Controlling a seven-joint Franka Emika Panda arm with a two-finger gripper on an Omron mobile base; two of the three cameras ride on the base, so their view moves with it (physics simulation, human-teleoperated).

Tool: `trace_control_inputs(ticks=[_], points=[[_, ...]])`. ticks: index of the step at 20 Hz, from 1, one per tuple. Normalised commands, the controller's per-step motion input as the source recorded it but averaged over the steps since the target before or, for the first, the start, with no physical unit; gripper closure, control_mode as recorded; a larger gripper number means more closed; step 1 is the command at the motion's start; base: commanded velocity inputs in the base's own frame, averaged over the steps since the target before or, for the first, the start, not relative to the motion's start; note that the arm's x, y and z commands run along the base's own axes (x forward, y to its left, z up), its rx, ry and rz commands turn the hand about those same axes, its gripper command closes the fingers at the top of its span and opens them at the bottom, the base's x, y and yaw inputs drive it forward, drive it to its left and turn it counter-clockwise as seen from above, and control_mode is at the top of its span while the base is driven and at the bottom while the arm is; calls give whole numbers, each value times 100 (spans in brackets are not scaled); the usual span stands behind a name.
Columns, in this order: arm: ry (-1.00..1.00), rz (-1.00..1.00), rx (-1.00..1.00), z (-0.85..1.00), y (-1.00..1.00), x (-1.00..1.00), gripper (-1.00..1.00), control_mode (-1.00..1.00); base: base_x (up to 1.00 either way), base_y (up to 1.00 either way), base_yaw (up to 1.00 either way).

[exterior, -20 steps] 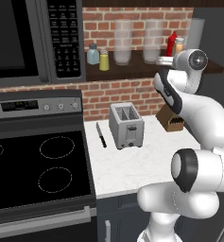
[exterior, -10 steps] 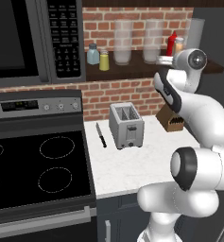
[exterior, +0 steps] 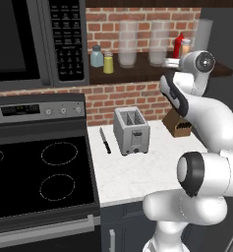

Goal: Put the shaker and condiment bottle from the counter next to their counterparts in the cabinet.

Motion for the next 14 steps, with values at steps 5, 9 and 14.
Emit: trace_control_inputs(ticks=[5, 9, 14], points=[[-7, 0, 0, -2, -3, -19, -100, -100, 0, 0, 0], [-11, 0, 0, 8, 0, -41, -100, -100, 0, 0, 0], [-15, 0, 0, 23, 0, -66, -100, -100, 0, 0, 0]])
